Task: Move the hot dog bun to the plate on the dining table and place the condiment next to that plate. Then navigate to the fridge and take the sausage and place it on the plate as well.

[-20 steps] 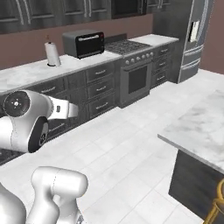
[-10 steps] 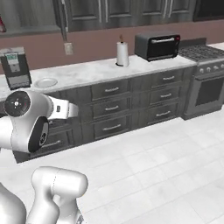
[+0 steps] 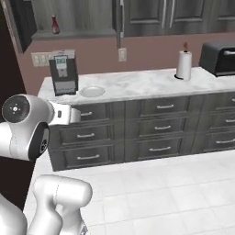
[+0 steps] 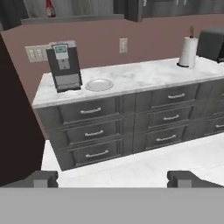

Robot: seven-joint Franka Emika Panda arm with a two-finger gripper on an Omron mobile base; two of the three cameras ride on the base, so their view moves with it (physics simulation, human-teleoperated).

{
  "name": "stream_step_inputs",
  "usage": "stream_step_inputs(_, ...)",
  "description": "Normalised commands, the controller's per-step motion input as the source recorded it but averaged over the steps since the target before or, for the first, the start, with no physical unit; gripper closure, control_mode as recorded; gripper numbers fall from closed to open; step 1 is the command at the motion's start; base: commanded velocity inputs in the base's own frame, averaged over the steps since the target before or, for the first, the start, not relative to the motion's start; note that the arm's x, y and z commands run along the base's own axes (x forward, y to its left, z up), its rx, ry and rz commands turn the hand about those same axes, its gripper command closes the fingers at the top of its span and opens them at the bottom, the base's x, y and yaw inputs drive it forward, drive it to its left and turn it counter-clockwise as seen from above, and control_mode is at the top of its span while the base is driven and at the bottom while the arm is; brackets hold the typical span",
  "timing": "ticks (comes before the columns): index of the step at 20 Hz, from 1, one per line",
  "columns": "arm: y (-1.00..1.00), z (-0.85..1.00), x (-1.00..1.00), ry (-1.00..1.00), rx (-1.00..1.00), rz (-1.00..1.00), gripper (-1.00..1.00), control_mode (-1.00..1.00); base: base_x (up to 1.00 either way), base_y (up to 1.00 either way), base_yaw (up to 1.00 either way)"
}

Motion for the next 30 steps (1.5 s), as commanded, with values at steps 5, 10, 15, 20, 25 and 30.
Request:
stream_step_inputs(5, 0.00, 0.00, 0.00, 0.00, 0.00, 0.00, -1.00, 1.00, 0.92, 0.00, 0.22)
stream_step_inputs(10, 0.00, 0.00, 0.00, 0.00, 0.00, 0.00, -1.00, 1.00, 0.84, 0.00, 0.16)
stream_step_inputs(15, 0.00, 0.00, 0.00, 0.00, 0.00, 0.00, -1.00, 1.00, 0.85, 0.00, 0.24)
stream_step_inputs(20, 0.00, 0.00, 0.00, 0.00, 0.00, 0.00, -1.00, 1.00, 0.76, -0.03, 0.29)
stream_step_inputs(25, 0.00, 0.00, 0.00, 0.00, 0.00, 0.00, -1.00, 1.00, 0.68, -0.10, 0.21)
stream_step_inputs(30, 0.00, 0.00, 0.00, 0.00, 0.00, 0.00, -1.00, 1.00, 0.57, -0.19, 0.09)
